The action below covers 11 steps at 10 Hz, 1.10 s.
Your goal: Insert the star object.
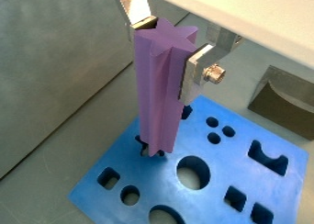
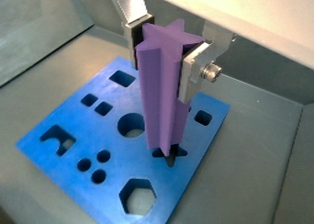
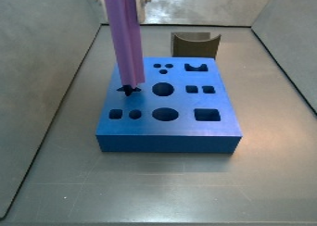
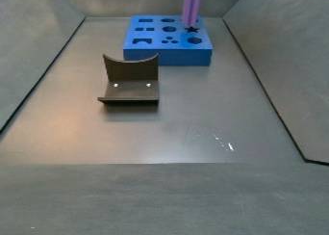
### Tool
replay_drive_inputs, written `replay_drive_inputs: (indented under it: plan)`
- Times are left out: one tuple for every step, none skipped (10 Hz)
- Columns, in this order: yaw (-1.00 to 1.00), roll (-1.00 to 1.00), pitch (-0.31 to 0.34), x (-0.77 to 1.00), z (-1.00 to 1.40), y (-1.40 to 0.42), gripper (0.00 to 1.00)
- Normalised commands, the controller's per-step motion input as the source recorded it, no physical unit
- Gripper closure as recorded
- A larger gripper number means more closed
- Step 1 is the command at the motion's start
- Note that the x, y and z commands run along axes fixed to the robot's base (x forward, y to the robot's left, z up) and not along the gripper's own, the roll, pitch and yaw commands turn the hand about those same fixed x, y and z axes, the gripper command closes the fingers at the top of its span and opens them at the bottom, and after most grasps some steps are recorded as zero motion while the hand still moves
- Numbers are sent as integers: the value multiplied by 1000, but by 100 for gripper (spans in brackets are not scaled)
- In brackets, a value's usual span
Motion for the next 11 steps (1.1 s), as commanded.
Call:
replay_drive_inputs:
  plan:
    - [-191,337,51,0,-111,-131,100]
    - [-169,136,73,-9,-177,0,100]
    - [-137,90,37,-171,-323,0,100]
    - [-154,31,10,-134,-394,0,100]
    - [-183,0,4,-106,-366,0,100]
    - [-229,-97,0,-120,-323,0,100]
    - [-183,-139,0,0,-329,0,100]
    - [-137,-44,0,251,-451,0,100]
    - [-240,-17,46,260,-457,111,100]
    - [-231,-20,23,123,-451,86,100]
    - [-240,-73,0,0,-434,83,100]
